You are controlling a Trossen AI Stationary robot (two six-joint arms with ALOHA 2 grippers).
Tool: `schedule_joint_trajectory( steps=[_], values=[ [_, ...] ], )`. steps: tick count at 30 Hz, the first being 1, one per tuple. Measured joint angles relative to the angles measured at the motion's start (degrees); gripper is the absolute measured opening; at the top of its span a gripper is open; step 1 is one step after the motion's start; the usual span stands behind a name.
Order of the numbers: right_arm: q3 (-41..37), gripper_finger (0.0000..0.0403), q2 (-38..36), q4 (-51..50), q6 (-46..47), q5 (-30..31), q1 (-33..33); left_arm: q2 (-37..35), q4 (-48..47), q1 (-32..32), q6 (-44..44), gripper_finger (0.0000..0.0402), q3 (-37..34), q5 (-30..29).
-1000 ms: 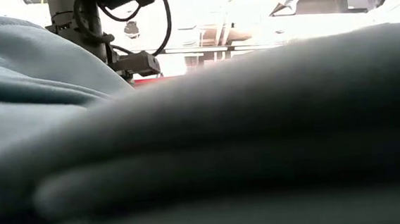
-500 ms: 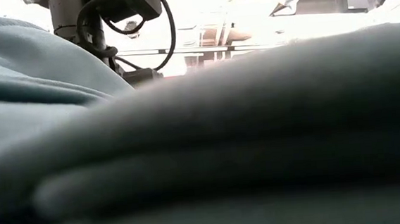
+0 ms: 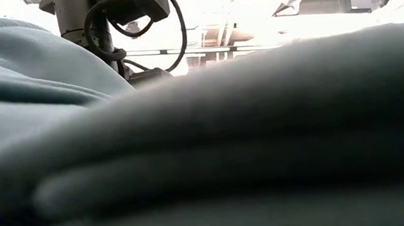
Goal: Fold Laundry from Bin
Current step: Fold the blue pants
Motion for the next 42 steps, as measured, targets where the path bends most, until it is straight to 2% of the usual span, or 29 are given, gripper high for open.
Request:
schedule_joint_trajectory(
  steps=[6, 11, 16, 20, 22, 23, 26, 28, 29, 30, 34, 36, 38, 42],
  values=[
    [0.02, 0.0193, 0.0, 0.3, 0.04, 0.0, 0.0, -1.27, -1.2, 0.01, 0.26, 0.0001, 0.98, 0.87],
    [0.0, 0.0193, 0.0, 0.41, 0.15, 0.0, -0.22, -4.9, -0.94, -0.45, 2.81, 0.0, 5.5, -0.13],
    [0.0, 0.0193, 0.0, 0.43, 1.62, 0.0, -0.22, -8.01, -0.9, -1.78, 7.62, 0.0, 13.6, -3.16],
    [0.02, 0.0193, 0.0, 0.78, 2.47, 0.0, -0.22, -10.32, -1.63, -3.46, 15.97, 0.0, 23.26, -1.81],
    [0.02, 0.0193, 0.0, 0.57, 3.04, 0.01, -0.22, -11.78, -6.8, -4.82, 19.85, 0.0, 28.33, -1.59],
    [0.02, 0.0193, 0.0, 0.66, 3.04, 0.0, -0.22, -12.8, -12.48, -5.44, 20.99, 0.0, 30.82, -2.0],
    [0.02, 0.0193, 0.0, 0.65, 3.05, 1.31, -0.22, -15.19, -36.63, -7.24, 20.48, 0.0, 34.55, -5.36],
    [0.02, 0.0193, 0.0, 0.66, 3.05, 2.85, -0.23, -15.99, -50.44, -7.61, 19.28, 0.0, 34.4, -7.42],
    [0.02, 0.0193, 0.0, 0.62, 3.06, 3.69, -0.34, -16.23, -54.46, -7.58, 19.74, 0.0, 34.05, -8.61],
    [0.02, 0.0193, 0.0, 0.61, 3.04, 4.36, -0.58, -16.9, -54.48, -7.41, 21.33, 0.0, 32.72, -9.5],
    [0.02, 0.0193, 0.0, 0.62, 1.69, 4.63, -2.38, -20.37, -42.95, -6.64, 29.21, 0.0, 22.5, -11.44],
    [0.02, 0.0193, 0.0, 0.12, 0.72, 4.34, -3.53, -20.42, -42.69, -6.42, 26.89, 0.0, 16.4, -11.39],
    [0.02, 0.0193, 0.0, -0.65, -1.33, 4.84, -5.07, -20.28, -41.97, -6.36, 21.04, 0.0, 11.08, -8.4],
    [0.13, 0.0193, 0.0, -1.56, -14.09, 9.03, -12.08, -23.08, -28.23, -9.42, 20.41, 0.0, 8.66, -7.6]
  ],
)
